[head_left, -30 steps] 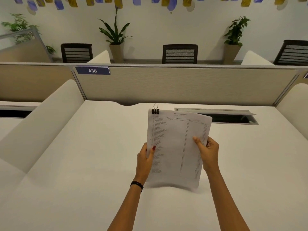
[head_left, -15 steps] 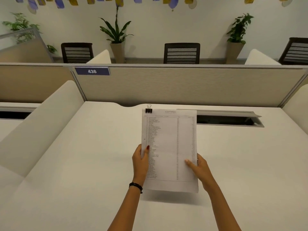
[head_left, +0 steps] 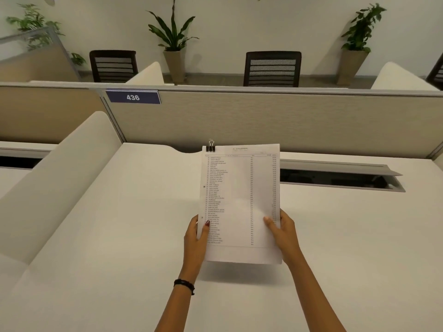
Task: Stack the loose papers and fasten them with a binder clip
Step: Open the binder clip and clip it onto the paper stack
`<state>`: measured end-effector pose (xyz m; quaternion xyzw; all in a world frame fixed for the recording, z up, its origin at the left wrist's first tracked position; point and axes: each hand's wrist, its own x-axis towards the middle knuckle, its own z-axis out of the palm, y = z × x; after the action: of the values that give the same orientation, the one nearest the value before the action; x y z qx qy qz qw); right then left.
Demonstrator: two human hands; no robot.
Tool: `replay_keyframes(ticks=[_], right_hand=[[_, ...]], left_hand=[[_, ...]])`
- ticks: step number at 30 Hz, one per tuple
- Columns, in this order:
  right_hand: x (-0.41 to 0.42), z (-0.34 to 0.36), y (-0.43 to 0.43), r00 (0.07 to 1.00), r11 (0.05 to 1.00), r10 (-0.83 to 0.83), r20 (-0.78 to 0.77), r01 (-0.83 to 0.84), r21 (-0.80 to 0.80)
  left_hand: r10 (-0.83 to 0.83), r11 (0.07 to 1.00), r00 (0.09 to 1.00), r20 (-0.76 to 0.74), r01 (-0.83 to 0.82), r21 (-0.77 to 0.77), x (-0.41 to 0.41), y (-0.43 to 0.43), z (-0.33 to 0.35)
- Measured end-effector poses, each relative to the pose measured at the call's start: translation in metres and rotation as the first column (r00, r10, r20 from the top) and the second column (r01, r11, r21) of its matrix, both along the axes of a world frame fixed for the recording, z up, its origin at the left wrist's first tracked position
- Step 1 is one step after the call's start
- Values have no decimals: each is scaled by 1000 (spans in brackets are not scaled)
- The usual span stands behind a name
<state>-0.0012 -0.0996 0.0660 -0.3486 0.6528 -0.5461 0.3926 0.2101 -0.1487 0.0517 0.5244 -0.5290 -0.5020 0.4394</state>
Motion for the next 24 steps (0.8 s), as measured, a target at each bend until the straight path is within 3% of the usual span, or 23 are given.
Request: replay_keyframes(ticks=[5,17,24], right_hand=[[-4,0,-52,999,1000,15,-43,-15,-2],[-13,-51,-135,996,972,-27,-89,47,231],[-22,-60,-161,995,973,-31,-96,52,225]], left_hand=[[76,996,997,25,-75,-45,-2,-38,-8],[120,993,977,176,-119,-17,-20,-122,-54],[136,991,969,205,-134,-24,-30,-153,-69]])
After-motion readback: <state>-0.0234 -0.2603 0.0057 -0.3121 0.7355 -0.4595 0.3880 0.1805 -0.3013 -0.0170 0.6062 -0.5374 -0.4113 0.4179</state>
